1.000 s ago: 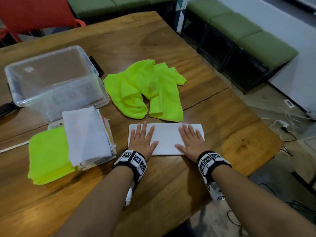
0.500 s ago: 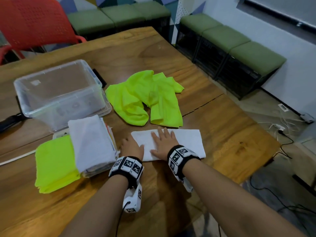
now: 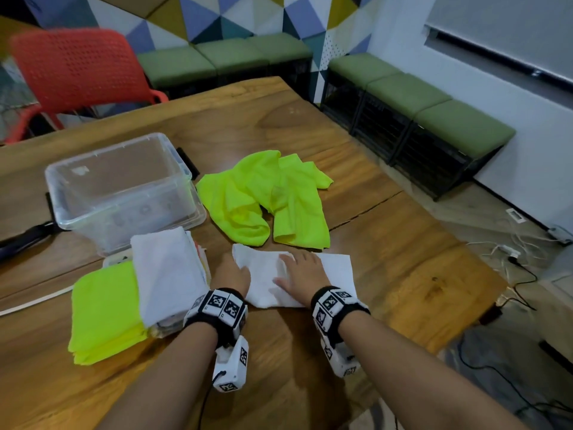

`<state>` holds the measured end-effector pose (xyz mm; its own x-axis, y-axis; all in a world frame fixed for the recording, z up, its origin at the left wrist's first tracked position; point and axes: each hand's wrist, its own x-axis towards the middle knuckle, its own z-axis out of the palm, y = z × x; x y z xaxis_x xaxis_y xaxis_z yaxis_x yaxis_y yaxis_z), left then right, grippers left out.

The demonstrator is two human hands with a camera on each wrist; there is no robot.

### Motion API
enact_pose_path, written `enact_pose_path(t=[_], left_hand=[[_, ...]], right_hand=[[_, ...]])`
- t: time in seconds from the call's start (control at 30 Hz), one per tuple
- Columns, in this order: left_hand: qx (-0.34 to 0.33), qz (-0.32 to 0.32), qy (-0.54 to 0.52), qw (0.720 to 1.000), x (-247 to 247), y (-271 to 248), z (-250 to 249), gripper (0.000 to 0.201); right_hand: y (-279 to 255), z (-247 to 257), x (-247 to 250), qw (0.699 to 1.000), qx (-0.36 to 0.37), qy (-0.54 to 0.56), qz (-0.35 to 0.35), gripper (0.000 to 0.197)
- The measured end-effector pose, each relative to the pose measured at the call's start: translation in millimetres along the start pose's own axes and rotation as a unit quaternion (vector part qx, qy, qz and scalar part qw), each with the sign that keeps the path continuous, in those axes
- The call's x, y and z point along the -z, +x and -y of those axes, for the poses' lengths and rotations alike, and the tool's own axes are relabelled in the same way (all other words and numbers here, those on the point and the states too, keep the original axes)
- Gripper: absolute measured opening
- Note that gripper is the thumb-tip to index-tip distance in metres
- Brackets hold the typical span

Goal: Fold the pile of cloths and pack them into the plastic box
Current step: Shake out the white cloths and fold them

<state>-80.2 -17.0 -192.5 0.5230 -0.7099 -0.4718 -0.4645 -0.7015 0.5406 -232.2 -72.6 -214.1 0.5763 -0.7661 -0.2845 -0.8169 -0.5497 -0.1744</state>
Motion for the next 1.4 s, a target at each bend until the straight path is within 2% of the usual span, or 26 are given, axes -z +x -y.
enact_pose_path(t=[0.03,0.07,0.1,0.17,0.2,0.23,0.27,0.3,0.37,0.43,0.53,0.6,0.67,0.7,0.77,0.83,0.87,0.93,1.03,1.1,1.17,1.23,1.27,1.33,1.37,1.4], left_hand=[[-0.007,-0.001,-0.002,1.0,3,-1,-2,0.042],[-0.021,0.0,-0.008,1.0,4,-3,-5,0.044],[-0.04,0.004,-0.021,0.999,3,-6,-8,0.044],[-0.088,0.017,-0.05,0.995,-2,-15,-18,0.037],[-0.11,0.024,-0.063,0.992,-7,-20,-23,0.033],[-0.124,0.039,-0.075,0.989,-12,-25,-27,0.029],[-0.137,0.058,-0.078,0.986,-18,-30,-31,0.028],[-0.151,0.078,-0.067,0.983,-25,-32,-33,0.028],[-0.174,0.112,-0.026,0.978,-37,-29,-32,0.031],[-0.184,0.127,0.01,0.975,-43,-25,-27,0.034],[-0.218,0.061,0.097,0.969,-46,-16,-15,0.041],[-0.243,0.008,0.17,0.955,-44,-12,-10,0.045],[-0.247,0.002,0.202,0.948,-44,-9,-6,0.048],[-0.24,0.011,0.209,0.948,-45,-7,-5,0.049],[-0.23,0.027,0.21,0.95,-47,-5,-4,0.05],[-0.229,0.033,0.206,0.951,-49,-3,-5,0.051],[-0.232,0.036,0.199,0.951,-49,-2,-6,0.052],[-0.211,0.037,0.165,0.963,-50,-3,-7,0.06],[-0.111,0.043,0.038,0.992,-50,3,-9,0.075],[-0.064,0.067,-0.042,0.995,-50,8,-13,0.063],[-0.047,0.086,-0.046,0.994,-47,12,-17,0.037],[-0.036,0.098,-0.059,0.993,-45,12,-20,0.022],[-0.03,0.103,-0.07,0.992,-45,11,-21,0.02],[-0.017,0.102,-0.079,0.992,-43,8,-24,0.025],[-0.012,0.092,-0.074,0.993,-42,7,-25,0.03],[-0.014,0.08,-0.066,0.995,-40,4,-27,0.033]], right_hand=[[-2,0,3,0.996,-0.025,0.083,-0.031,0.047],[-2,-1,7,0.977,-0.063,0.199,-0.047,0.036],[-2,-1,9,0.937,-0.104,0.33,-0.047,0.03],[-3,0,13,0.808,-0.17,0.564,-0.015,0.025],[-3,0,14,0.748,-0.192,0.635,0.0,0.026],[-4,-1,16,0.713,-0.205,0.67,0.018,0.029],[-3,-3,16,0.709,-0.21,0.673,0.034,0.032],[-2,-5,16,0.731,-0.211,0.647,0.042,0.035],[1,-12,10,0.797,-0.198,0.57,0.027,0.04],[2,-19,4,0.84,-0.185,0.51,0.0,0.045],[-1,-21,-4,0.86,-0.176,0.478,-0.025,0.04],[-1,-19,-2,0.846,-0.197,0.494,-0.028,0.012],[1,-20,-4,0.84,-0.217,0.496,-0.036,0.021],[1,-19,-3,0.847,-0.22,0.482,-0.04,0.024],[-1,-18,-1,0.884,-0.205,0.413,-0.074,0.027],[-4,-16,2,0.928,-0.16,0.319,-0.11,0.026],[-4,-15,3,0.937,-0.138,0.303,-0.109,0.023],[-1,-14,2,0.929,-0.126,0.342,-0.066,0.021],[5,-14,3,0.908,-0.169,0.383,-0.015,0.029],[9,-16,6,0.905,-0.18,0.386,-0.003,0.029],[11,-16,9,0.904,-0.177,0.389,0.007,0.028],[12,-16,8,0.889,-0.178,0.421,-0.006,0.029],[10,-15,7,0.864,-0.183,0.469,-0.016,0.032],[4,-13,10,0.772,-0.208,0.6,-0.014,0.035],[1,-14,12,0.734,-0.212,0.645,0.01,0.035],[-2,-15,13,0.71,-0.211,0.671,0.041,0.036]])
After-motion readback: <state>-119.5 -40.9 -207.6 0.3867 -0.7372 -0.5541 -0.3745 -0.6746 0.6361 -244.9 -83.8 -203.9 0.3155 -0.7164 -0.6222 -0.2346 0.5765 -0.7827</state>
